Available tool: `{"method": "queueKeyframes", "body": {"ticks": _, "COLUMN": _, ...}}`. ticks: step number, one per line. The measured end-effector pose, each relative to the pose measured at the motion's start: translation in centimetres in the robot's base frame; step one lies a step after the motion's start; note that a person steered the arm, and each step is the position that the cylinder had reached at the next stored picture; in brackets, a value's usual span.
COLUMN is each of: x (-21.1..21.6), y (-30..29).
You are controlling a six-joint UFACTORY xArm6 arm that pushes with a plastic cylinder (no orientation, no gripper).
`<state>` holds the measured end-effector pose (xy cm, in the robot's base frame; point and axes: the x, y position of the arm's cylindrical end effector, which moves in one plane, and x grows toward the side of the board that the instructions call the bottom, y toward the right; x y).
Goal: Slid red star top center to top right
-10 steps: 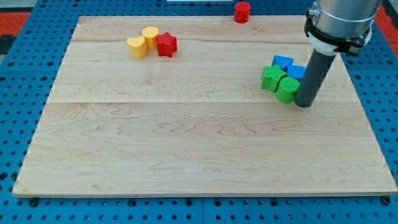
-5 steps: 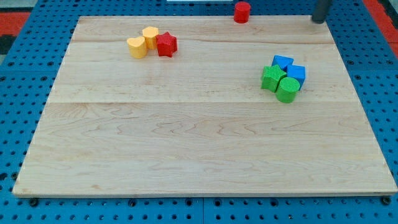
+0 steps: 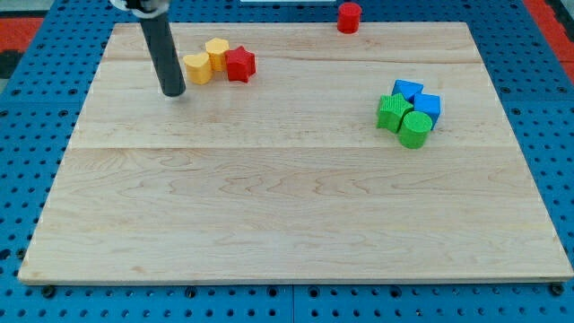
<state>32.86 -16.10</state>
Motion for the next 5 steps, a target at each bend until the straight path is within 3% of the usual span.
{"method": "queueKeyframes", "body": {"ticks": 2, "x": -7.9, "y": 16.6}}
{"method": "queueKeyframes", "body": {"ticks": 3, "x": -4.0, "y": 13.5}}
{"method": "queueKeyframes", "body": {"ticks": 4, "x": -0.7, "y": 16.0}}
{"method": "queueKeyframes", "body": {"ticks": 5, "x": -5.1, "y": 18.5}}
